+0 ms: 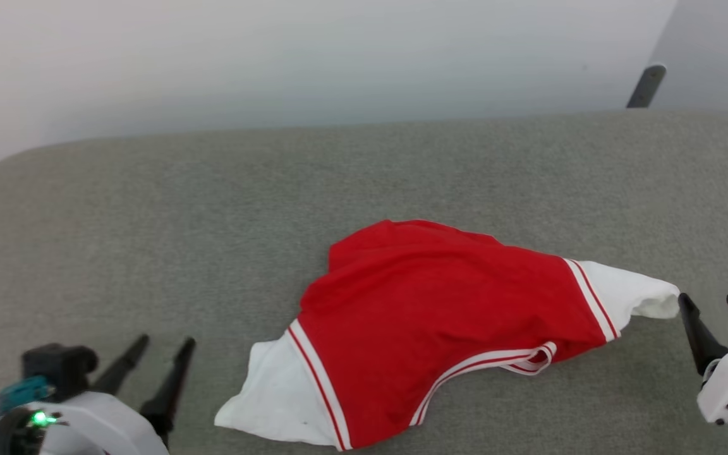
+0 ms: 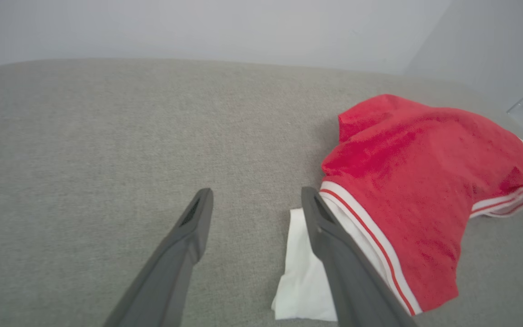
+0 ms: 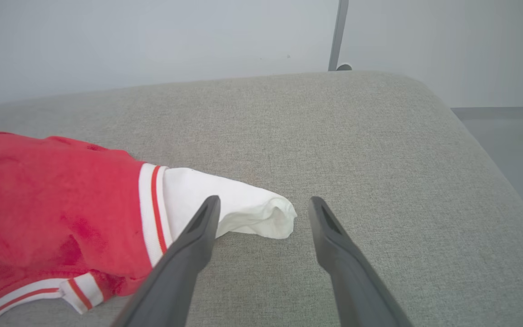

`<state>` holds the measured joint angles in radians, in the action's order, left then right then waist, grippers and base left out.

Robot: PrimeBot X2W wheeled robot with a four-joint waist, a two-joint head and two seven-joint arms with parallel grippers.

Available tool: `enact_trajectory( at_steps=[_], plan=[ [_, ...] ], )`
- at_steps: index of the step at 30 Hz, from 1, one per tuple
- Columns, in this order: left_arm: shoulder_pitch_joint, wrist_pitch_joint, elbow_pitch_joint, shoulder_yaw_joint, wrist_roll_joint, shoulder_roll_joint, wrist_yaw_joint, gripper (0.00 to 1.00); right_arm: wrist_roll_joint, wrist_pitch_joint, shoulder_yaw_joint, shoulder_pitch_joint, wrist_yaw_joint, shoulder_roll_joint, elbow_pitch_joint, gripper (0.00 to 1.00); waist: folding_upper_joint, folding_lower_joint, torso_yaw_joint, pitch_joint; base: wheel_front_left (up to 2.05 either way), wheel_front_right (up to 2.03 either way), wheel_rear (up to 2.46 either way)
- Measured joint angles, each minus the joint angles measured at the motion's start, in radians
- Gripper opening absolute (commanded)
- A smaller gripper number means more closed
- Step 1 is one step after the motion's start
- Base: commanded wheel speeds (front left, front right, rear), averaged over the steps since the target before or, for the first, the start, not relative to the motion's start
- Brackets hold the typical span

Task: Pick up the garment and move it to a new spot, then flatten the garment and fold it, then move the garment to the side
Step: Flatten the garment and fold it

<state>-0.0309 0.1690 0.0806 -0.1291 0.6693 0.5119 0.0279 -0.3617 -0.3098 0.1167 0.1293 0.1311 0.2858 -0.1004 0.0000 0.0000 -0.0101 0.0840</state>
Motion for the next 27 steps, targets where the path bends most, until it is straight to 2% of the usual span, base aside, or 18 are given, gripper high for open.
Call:
enact_trajectory(
  at_steps=[1, 6, 12, 21, 27],
  plan=[
    [0.0, 0.0, 0.0, 0.0, 0.0, 0.0, 0.0, 1.0, 0.0, 0.0, 0.0, 0.0, 0.0, 0.0, 0.0, 1.0, 0.0, 0.0, 0.0, 0.0, 0.0, 0.0, 0.0],
    [0.012, 0.138, -0.02, -0.042, 0.028, 0.027, 0.002, 1.0, 0.029, 0.024, 0.03, -0.039, 0.0, -0.059, 0.069, 1.0, 0.0, 0.0, -0.025, 0.023, 0.0, 0.0, 0.0],
    [0.025, 0.302, -0.058, -0.089, 0.062, 0.04, -0.025, 1.0, 0.048, 0.045, 0.038, -0.061, 0.0, -0.106, 0.116, 1.0, 0.0, 0.0, -0.053, 0.048, 0.0, 0.0, 0.0],
    [0.048, 0.395, -0.124, -0.141, 0.068, 0.03, -0.053, 1.0, 0.056, 0.046, 0.035, -0.075, 0.0, -0.134, 0.155, 1.0, 0.0, 0.0, -0.083, 0.068, 0.0, 0.0, 0.0],
    [0.071, 0.398, -0.168, -0.161, 0.06, 0.017, -0.053, 1.0, 0.057, 0.035, 0.034, -0.081, 0.0, -0.139, 0.17, 1.0, 0.0, 0.0, -0.09, 0.074, 0.0, 0.0, 0.0]
  ],
)
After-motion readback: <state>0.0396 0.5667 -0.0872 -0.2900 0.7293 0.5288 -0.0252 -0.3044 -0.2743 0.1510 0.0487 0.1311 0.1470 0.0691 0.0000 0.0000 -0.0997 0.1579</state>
